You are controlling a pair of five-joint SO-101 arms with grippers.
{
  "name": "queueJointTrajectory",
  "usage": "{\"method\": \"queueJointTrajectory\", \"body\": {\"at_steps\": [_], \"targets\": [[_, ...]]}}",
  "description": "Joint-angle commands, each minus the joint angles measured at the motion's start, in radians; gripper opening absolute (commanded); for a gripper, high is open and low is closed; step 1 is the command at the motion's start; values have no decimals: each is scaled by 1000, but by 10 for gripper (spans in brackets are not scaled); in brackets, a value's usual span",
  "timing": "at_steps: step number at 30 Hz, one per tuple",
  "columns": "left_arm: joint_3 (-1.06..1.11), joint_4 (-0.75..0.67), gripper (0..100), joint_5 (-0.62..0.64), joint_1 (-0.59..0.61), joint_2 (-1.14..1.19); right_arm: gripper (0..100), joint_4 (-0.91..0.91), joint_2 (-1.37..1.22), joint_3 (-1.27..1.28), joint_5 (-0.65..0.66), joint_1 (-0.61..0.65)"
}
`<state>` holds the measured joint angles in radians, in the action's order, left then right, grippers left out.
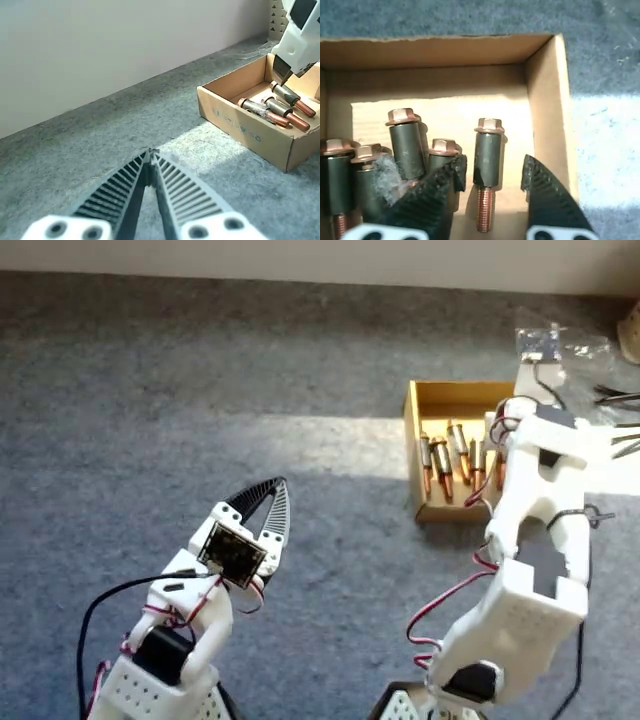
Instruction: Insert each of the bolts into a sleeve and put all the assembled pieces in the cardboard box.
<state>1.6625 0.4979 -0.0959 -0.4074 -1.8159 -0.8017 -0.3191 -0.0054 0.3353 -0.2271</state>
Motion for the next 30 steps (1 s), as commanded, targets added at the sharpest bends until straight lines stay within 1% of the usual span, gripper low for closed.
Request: {"method": "queueJointTrajectory", "body": {"at_steps": [1,6,9,12,14,17,21,26,30], "targets": [[-7,-20,8,-11,4,-10,164,4,15,-48,9,-10],[-15,-21,8,-11,5,-10,164,-2,24,-48,9,-5],[-28,-28,7,-9,19,-10,163,-56,42,-51,9,4],[-36,-77,7,-3,94,-10,163,-157,96,-51,6,41],[-39,-100,7,34,145,-10,149,-211,140,-53,6,70],[-74,-101,7,114,213,-7,74,-271,219,-53,3,119],[-117,-100,7,140,305,-4,4,-328,329,-48,3,194],[-139,-98,7,143,389,-2,4,-401,476,-47,2,283],[-166,-48,7,140,437,-5,4,-469,625,-47,2,335]]}}
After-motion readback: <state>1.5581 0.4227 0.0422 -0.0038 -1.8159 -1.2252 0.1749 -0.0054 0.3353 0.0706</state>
